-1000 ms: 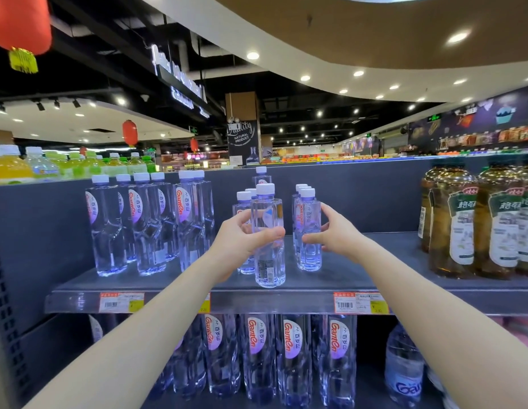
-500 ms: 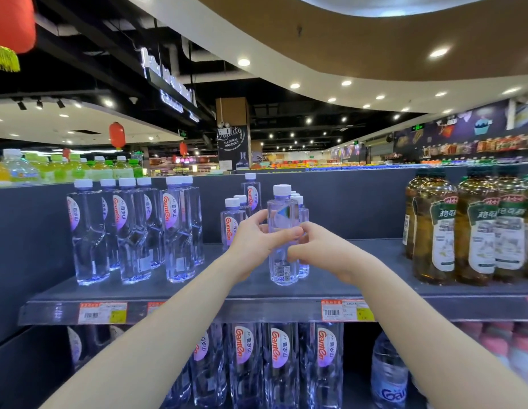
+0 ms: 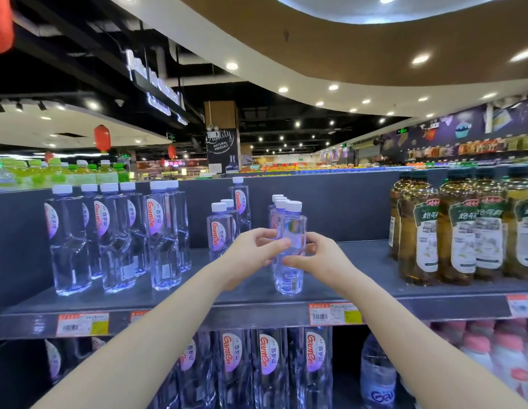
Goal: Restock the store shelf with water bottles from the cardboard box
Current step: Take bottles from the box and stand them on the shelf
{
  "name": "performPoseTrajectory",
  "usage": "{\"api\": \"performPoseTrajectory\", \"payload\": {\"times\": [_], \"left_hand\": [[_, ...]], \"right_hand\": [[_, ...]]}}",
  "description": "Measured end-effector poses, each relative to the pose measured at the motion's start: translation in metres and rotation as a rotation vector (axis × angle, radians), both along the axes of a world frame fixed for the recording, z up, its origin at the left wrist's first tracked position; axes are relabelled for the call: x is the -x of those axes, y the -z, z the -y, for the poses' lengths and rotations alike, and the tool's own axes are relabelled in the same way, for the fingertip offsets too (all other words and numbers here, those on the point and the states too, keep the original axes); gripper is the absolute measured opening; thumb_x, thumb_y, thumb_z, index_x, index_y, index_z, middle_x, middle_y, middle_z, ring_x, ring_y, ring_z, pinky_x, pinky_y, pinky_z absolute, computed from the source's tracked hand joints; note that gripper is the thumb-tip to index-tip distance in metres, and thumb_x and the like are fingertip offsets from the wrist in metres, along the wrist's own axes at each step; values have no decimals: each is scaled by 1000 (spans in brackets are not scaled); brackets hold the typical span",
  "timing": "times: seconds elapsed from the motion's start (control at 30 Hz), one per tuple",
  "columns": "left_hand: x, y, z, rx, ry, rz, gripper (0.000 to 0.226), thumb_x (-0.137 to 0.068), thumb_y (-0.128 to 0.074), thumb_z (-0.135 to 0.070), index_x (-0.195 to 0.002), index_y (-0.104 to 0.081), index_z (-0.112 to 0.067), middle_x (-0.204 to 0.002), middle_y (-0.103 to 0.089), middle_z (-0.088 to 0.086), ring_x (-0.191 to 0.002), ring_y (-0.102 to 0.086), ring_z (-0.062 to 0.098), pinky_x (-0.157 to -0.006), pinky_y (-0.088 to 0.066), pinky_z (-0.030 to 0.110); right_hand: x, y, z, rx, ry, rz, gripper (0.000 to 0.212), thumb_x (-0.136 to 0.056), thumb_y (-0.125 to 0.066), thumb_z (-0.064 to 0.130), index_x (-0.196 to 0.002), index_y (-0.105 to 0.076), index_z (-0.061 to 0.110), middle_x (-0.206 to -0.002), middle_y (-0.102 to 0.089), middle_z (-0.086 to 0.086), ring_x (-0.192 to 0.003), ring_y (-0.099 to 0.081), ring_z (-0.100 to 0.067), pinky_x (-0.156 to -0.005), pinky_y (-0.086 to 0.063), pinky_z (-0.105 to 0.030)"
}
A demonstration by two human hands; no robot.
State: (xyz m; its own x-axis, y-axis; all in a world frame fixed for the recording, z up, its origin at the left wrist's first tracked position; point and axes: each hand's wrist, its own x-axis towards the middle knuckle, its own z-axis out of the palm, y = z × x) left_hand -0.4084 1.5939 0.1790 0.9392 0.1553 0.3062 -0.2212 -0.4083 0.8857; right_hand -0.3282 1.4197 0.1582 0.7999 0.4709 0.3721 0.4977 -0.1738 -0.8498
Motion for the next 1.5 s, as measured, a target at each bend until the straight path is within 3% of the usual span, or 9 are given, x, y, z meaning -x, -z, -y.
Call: {"api": "performPoseTrajectory", "payload": {"times": [0.13,0.37,0.63,0.83,1.13,1.23,1.33,1.43,1.5], "left_hand": [[0,10,-7,11,-28,-26,41,-94,-75,-35,-130,-61,-21,-117,-74,2,-104,-75,14,-93,-61,35],[-6,18,-7,19,-36,-13,45,-95,-75,-31,-135,-57,-20,-115,-75,5,-103,-75,17,-84,-64,34],[-11,22,-5,21,-66,11,44,-96,-73,-27,-136,-57,-15,-114,-75,9,-102,-76,19,-89,-63,43],[-6,20,0,-26,-114,1,47,-99,-68,-31,-142,-55,-17,-116,-74,3,-104,-74,14,-88,-62,32],[5,29,14,-107,-307,-36,47,-95,-67,-45,-136,-59,-24,-113,-73,-5,-107,-70,15,-99,-56,40],[17,35,24,-243,-385,-31,48,-98,-63,-45,-139,-55,-22,-114,-68,-8,-113,-62,16,-90,-46,31],[34,42,31,-453,-428,-28,54,-99,-60,-45,-145,-49,-20,-130,-64,-1,-124,-58,21,-95,-45,35],[54,39,37,-836,-493,-63,61,-99,-55,-48,-150,-45,-17,-139,-61,6,-127,-57,30,-106,-45,44],[68,37,44,-1115,-511,-99,64,-97,-51,-53,-149,-46,-16,-141,-60,10,-127,-57,34,-110,-42,48]], "right_hand": [[-3,2,-3,13,-9,6,49,-70,-90,24,-112,-67,28,-99,-79,6,-93,-76,-11,-91,-60,-42],[3,3,-6,49,91,59,43,-78,-87,34,-114,-63,30,-95,-72,6,-86,-69,-7,-66,-48,-22],[2,3,-8,71,108,83,45,-80,-86,35,-118,-65,28,-94,-74,6,-87,-71,-10,-71,-53,-25],[7,-3,-11,94,112,68,48,-82,-85,36,-122,-62,25,-101,-73,6,-90,-70,-8,-65,-49,-20],[14,-2,-4,273,159,60,65,-79,-83,48,-128,-56,14,-116,-69,-2,-107,-66,-20,-87,-54,-34],[18,1,3,348,193,87,67,-84,-80,41,-136,-51,8,-126,-64,-8,-110,-61,-24,-85,-50,-33],[24,5,17,398,241,146,63,-89,-71,28,-142,-47,7,-129,-62,-10,-103,-58,-25,-87,-52,-35],[37,8,40,477,256,204,55,-93,-56,16,-147,-44,8,-140,-57,-14,-122,-57,-32,-98,-52,-41],[52,9,58,548,258,252,62,-94,-51,10,-154,-37,9,-152,-49,-13,-136,-49,-33,-106,-47,-42]]}}
